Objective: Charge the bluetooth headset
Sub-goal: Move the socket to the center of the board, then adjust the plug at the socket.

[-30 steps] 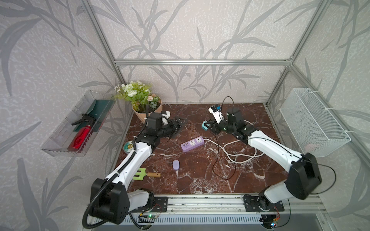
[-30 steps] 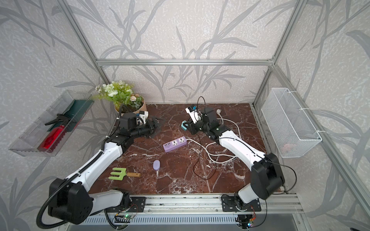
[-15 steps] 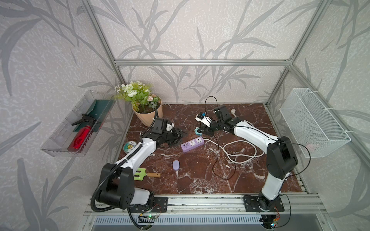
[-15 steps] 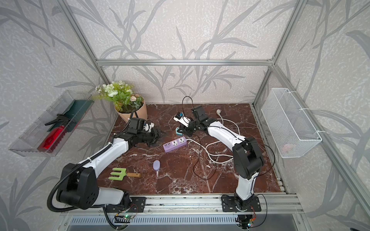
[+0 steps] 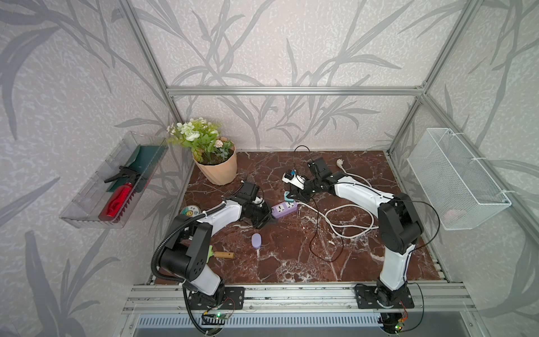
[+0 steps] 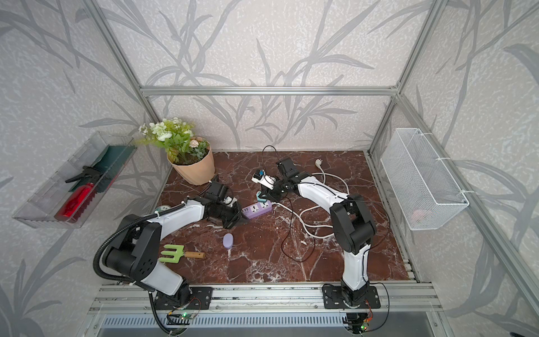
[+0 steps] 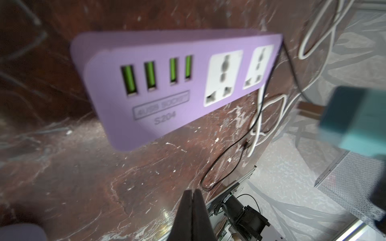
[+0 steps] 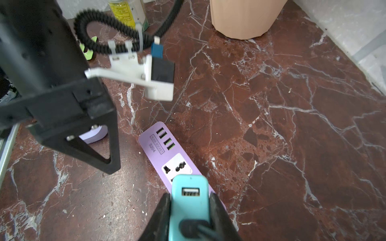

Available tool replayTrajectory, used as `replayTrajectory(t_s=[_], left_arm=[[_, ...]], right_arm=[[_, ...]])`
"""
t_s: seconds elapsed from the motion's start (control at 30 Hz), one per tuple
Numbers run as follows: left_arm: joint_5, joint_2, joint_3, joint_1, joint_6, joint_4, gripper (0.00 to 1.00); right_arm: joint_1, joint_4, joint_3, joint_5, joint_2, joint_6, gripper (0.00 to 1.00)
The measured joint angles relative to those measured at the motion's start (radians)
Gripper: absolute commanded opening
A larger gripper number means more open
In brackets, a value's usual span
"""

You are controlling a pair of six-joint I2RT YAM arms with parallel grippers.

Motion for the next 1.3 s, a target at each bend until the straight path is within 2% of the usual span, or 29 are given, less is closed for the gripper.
replayTrajectory(t_s=[0.33,0.9,0.97,1.1,1.17,1.3], left_arm=[[-0.017,0.128,0.007,0.005,0.009,-0.051,0.00],[-0.085,0.240,0.245,0.143,0.134,-0.193,0.00],[-0.087,0.242,0.266,0.153,0.159,-0.195,0.13],[-0.072,0.177,0.272,0.138,0.198,-0.100,0.50],[-0.063,0.119,0.272,0.111,0.217,-0.035,0.57],[-0.041,0.029,0.279,0.057,0.269,0.054,0.60]], right_arm=[[0.000,-0.015,0.063,0.029,0.043,-0.049,0.00],[0.000,-0.036,0.055,0.008,0.047,-0.071,0.00],[0.000,-0.036,0.050,-0.002,0.047,-0.071,0.00],[-0.005,-0.037,0.048,-0.039,0.047,-0.071,0.00],[-0.012,-0.045,0.052,-0.061,0.047,-0.071,0.00],[-0.025,-0.066,0.080,-0.086,0.047,-0.078,0.00]])
